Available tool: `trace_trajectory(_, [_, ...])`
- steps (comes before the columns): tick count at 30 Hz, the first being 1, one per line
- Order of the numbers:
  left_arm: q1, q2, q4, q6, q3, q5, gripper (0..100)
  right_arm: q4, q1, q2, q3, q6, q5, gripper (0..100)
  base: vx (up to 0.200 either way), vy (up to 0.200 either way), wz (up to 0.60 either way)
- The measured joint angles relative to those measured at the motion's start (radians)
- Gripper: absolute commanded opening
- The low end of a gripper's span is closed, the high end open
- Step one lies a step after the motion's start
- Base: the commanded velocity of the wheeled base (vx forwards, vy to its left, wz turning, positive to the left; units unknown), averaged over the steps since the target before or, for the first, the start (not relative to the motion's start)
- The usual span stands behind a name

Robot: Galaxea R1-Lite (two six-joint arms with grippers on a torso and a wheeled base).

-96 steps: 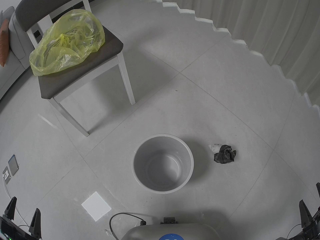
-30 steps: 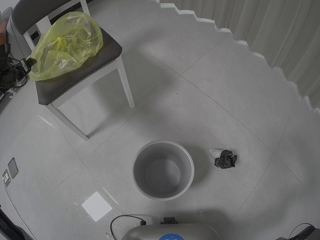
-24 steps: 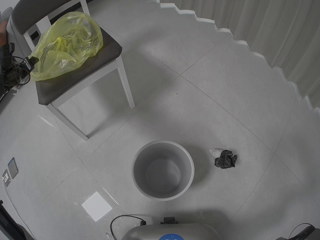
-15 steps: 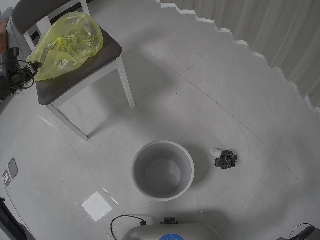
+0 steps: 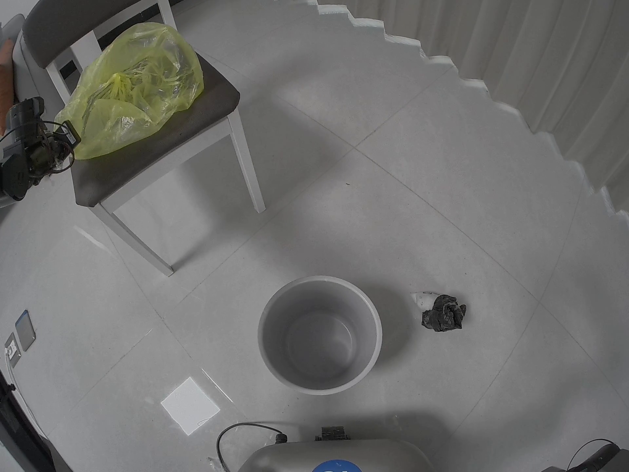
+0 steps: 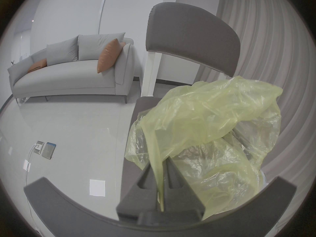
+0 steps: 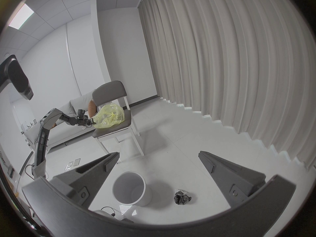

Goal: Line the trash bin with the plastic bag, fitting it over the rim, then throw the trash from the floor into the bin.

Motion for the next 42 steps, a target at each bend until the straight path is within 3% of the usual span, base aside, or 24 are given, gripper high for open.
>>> trace_trajectory(4, [-0.005,-0.010,-0.003,0.001,0.010,-0.008,0,0.000,0.000,-0.001,0.002,0.000,0.000,100,0.000,0.000,0.00])
trace_trajectory(9, [-0.016,-0.095,-0.004,0.035,0.088,-0.076,0,0.000,0.000,-0.001,0.001,0.008,0.003,100,0.000,0.000,0.00])
trace_trajectory(14, [-0.033,-0.217,-0.007,0.233,0.203,-0.162,0,0.002,0.001,0.006,-0.024,0.012,0.013,100,0.000,0.000,0.00])
trace_trajectory(21, [-0.096,-0.432,-0.015,0.484,0.344,-0.353,0,0.020,0.001,0.062,-0.102,0.013,0.023,100,0.000,0.000,0.00])
trace_trajectory(28, [-0.243,-0.606,-0.005,0.608,0.421,-0.446,0,0.091,0.002,0.180,-0.257,0.013,0.027,100,0.000,0.000,0.00])
trace_trajectory(42, [-0.611,-0.753,0.198,0.865,0.444,-0.471,0,0.240,0.003,0.431,-0.544,0.012,0.040,100,0.000,0.000,0.00])
